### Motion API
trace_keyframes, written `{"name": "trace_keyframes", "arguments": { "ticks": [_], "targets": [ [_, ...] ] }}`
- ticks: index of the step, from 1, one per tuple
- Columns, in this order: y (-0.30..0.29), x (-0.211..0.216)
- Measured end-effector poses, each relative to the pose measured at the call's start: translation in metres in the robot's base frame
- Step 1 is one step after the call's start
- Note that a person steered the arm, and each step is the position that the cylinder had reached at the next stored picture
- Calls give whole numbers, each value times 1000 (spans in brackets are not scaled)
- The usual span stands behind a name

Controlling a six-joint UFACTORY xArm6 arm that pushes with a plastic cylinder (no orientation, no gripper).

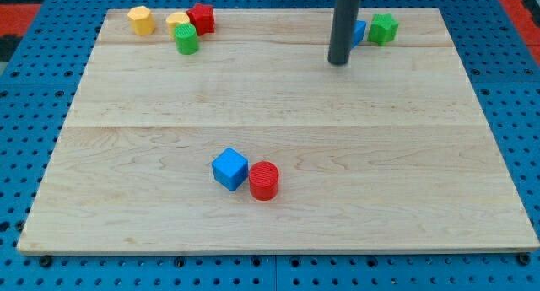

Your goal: Push the red circle closer to the blue triangle

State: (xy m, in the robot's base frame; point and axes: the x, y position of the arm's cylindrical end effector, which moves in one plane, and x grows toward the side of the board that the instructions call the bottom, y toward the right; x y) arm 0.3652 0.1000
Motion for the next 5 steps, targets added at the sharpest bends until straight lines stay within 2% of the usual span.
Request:
{"name": "trace_keyframes", "arguments": {
  "ticks": [1, 2, 3, 5],
  "targets": [
    [0, 114],
    [-59, 191],
    [-115, 194],
    [-121, 109]
  ]
}}
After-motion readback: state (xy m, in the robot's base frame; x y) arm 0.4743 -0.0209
